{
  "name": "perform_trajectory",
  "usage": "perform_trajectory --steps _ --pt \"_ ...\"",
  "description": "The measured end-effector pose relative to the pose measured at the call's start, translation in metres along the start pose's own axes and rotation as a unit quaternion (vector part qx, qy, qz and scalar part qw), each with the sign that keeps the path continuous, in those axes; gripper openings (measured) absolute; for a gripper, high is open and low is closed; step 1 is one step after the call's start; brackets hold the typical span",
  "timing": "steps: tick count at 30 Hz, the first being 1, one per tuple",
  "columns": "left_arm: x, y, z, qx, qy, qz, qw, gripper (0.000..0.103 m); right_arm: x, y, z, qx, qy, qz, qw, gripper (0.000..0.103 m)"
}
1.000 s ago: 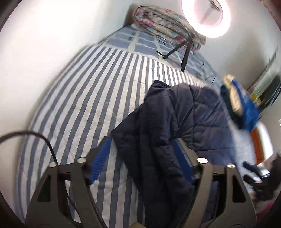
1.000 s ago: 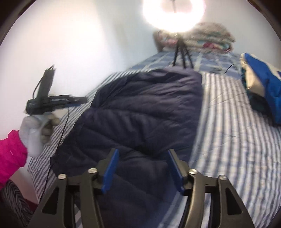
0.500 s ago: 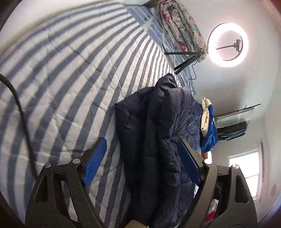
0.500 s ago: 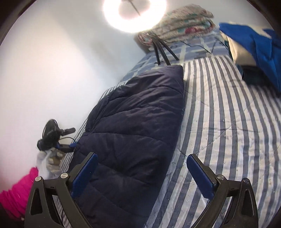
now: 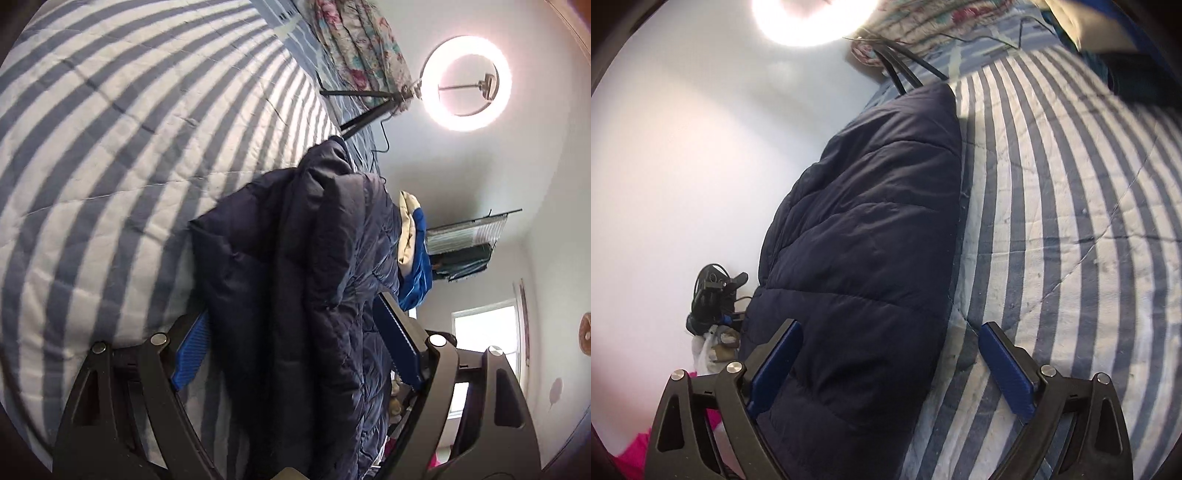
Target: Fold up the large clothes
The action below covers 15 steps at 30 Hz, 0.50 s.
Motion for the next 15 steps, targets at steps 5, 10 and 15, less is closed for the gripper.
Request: perform_trajectory --steps 5,10,15 --pt "-0.004 -0.013 -0.019 0.024 0.001 -0.028 0.9993 0.084 0.007 -0.003 -0.007 0.012 -0.012 -0.009 1.0 0.095" --pt "-0.006 -0.018 -0.029 0.044 -0.005 -0.036 0.9984 0.08 0.02 -0.006 -0.019 0.02 -0.016 -0.017 1.0 0.091" --pt "-0.01 -0.023 -0.038 0.068 -0.015 -0.051 0.9963 0.063 0.031 -0.005 -0.034 0.02 -0.019 -0.027 0.999 0.084"
Point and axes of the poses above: each gripper's, at about its wrist camera, not at the fingertips, and z roughly against the way its jaws point, y to its left, x to its top, the point moved 3 cm from there along -z, roughly the way its jaws point, and after that the axes turned 14 degrees about z, right-handed, at the moved point
